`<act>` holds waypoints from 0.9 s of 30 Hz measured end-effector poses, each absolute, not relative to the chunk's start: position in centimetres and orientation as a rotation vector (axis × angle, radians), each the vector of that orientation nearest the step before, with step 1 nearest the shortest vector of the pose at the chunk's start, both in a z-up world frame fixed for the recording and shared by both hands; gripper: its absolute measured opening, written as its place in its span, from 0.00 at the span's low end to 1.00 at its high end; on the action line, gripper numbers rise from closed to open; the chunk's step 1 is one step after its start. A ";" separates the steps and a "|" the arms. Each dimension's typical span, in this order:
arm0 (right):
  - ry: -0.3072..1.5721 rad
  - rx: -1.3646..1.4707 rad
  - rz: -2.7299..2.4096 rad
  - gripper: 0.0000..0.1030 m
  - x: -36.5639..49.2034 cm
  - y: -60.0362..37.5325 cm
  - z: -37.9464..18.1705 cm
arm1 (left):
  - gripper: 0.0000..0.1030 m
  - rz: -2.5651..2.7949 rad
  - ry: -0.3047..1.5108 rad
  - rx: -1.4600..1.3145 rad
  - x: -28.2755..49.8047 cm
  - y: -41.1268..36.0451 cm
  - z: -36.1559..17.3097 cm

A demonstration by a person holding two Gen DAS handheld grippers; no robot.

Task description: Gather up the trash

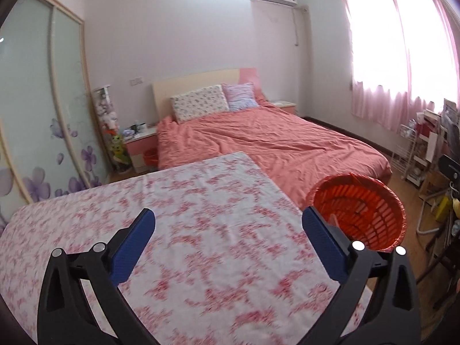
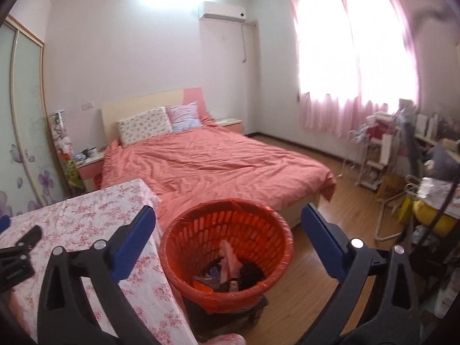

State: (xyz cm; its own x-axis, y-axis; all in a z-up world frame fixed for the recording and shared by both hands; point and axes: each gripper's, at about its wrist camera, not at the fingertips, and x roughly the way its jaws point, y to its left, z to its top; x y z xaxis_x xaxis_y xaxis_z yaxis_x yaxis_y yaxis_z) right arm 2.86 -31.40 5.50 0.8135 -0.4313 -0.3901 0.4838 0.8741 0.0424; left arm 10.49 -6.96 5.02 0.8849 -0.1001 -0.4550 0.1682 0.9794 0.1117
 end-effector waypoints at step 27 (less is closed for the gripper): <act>0.494 0.121 -0.528 0.96 -6.8 -18.8 0.7 | 0.98 0.088 0.502 0.027 -1.2 1.9 0.7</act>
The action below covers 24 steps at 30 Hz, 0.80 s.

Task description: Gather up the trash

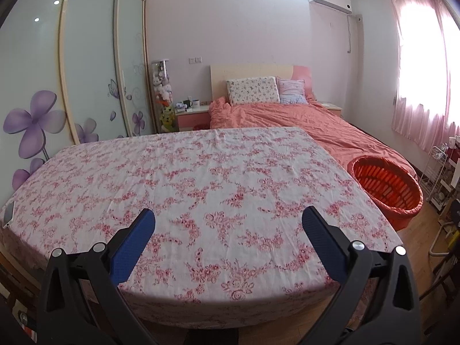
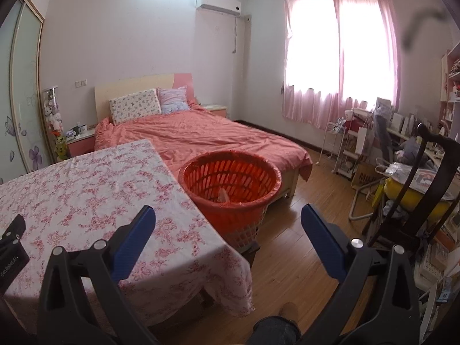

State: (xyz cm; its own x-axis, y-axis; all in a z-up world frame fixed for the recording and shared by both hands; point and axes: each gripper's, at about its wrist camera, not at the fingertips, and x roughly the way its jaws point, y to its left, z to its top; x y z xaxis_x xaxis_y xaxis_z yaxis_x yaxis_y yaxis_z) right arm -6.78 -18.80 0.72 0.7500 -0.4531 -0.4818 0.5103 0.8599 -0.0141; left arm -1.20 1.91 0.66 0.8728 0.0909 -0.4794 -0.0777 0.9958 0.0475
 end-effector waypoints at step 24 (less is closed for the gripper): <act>0.532 0.122 -0.484 0.96 -6.0 -18.2 0.0 | 0.98 0.060 0.540 0.035 -1.5 1.1 0.3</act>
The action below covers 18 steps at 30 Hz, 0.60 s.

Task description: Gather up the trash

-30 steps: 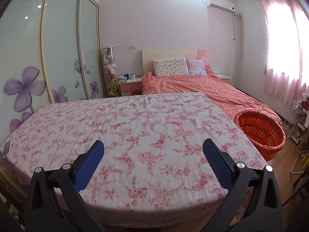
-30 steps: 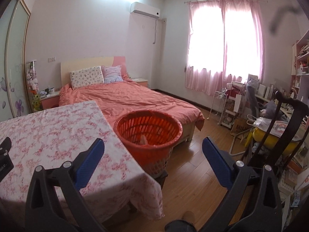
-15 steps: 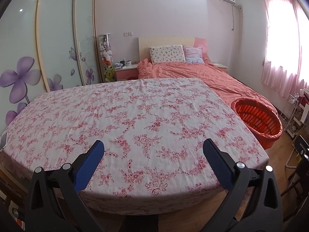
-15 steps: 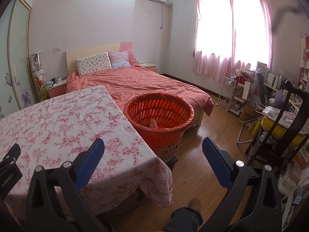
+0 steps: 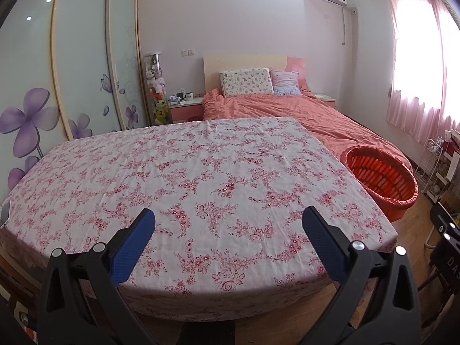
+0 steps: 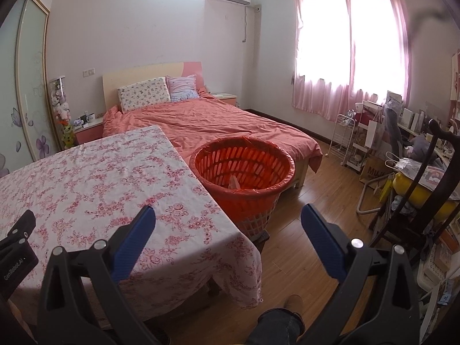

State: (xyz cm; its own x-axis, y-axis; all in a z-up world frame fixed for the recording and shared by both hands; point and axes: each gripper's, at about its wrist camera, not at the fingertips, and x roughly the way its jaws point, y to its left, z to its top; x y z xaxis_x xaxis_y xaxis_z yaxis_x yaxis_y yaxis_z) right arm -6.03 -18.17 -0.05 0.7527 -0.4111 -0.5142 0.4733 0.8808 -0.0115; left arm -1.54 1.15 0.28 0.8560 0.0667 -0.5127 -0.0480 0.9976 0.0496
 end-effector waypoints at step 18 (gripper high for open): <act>0.538 0.148 -0.461 0.96 -6.6 -18.4 0.4 | 0.98 0.035 0.530 0.028 -2.0 0.5 0.9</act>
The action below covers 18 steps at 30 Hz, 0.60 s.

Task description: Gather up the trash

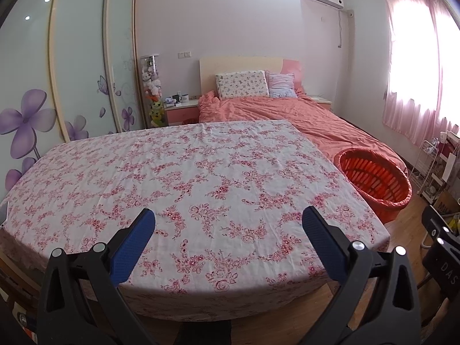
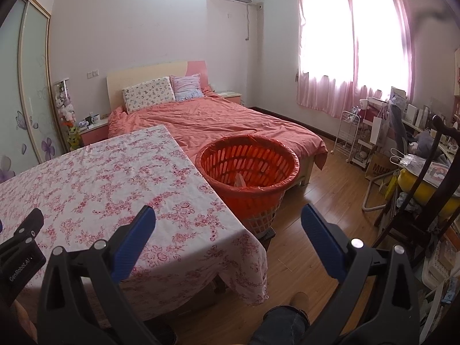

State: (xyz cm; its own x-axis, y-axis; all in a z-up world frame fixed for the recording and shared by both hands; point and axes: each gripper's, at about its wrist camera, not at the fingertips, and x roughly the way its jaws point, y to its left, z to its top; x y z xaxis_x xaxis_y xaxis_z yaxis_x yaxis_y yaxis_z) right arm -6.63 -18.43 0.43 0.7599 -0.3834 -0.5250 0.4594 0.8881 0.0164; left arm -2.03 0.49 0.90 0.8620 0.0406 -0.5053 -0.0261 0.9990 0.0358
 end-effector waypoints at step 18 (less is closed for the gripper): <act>0.527 0.145 -0.460 0.96 -6.8 -18.5 0.6 | 0.98 0.023 0.515 0.021 -2.5 0.3 1.2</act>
State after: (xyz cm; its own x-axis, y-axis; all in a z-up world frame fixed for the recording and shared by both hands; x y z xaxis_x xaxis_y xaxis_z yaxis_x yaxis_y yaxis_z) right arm -6.75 -18.46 0.56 0.7658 -0.3853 -0.5149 0.4586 0.8885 0.0172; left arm -2.47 0.29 1.20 0.8698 0.0277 -0.4926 -0.0169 0.9995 0.0264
